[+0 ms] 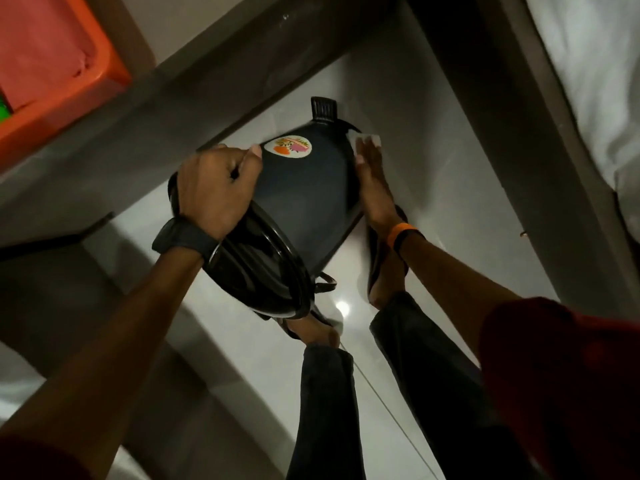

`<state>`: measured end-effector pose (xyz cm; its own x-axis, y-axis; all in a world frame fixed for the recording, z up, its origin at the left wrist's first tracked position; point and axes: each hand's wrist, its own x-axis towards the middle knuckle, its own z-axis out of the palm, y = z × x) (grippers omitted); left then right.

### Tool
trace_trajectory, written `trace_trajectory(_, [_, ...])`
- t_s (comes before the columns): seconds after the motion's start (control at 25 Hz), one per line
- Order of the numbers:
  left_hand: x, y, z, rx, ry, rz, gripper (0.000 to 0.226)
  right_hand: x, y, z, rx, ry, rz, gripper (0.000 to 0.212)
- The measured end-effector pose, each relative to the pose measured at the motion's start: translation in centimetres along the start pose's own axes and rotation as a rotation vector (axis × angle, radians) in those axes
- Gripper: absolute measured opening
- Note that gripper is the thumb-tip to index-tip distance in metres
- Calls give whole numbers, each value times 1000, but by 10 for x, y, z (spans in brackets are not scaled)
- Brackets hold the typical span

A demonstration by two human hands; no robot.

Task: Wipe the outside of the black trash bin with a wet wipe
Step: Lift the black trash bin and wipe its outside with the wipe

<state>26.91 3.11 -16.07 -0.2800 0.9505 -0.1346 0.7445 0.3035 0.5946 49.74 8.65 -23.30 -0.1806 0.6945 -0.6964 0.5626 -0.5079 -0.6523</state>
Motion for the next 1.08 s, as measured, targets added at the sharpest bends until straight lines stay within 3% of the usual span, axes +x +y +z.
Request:
trace_trajectory(0.04, [7, 1, 0, -26, 8, -38, 59, -10, -3, 6, -13, -14, -49, 50])
trace_trajectory(0.2, [33, -12, -9, -149, 14, -173, 61, -102, 3, 62, -125, -260, -690, 53])
trace_trajectory(0.28, [35, -22, -12, -186, 22, -168, 60, -80, 6, 59, -158, -221, -752, 51])
trace_trajectory(0.44, [33, -23, -13, -182, 17, -123, 59, -2, -3, 23, 23, 138, -77, 49])
trace_trajectory(0.52, [37, -4, -15, -110, -51, -28, 54, -7, 1, 26, 156, 154, 79, 52])
trace_trajectory(0.6, [30, 22, -14, 146, -83, 262, 44, -40, 8, 46, 416, 75, 177, 51])
trace_trajectory(0.68, [9, 46, -2, 494, -157, 658, 33, -71, 10, 60, 582, -6, 283, 29])
trace_trajectory(0.8, [-34, 67, 27, 806, -394, 1084, 25, -73, 18, 50, 548, -8, 363, 36])
trace_trajectory(0.88, [-53, 68, 44, 828, -406, 1231, 22, -69, 13, 40, 548, 14, 468, 34])
trace_trajectory(0.96, [-62, 65, 55, 685, -184, 1148, 17, -71, 16, 24, 500, -6, 454, 32])
trace_trajectory(1.0, [-65, 61, 57, 591, -66, 944, 28, -72, 17, 18, 497, 12, 448, 31])
trace_trajectory(1.08, [-68, 51, 58, 430, 130, 347, 61, -74, 19, 14, 536, 42, 452, 21])
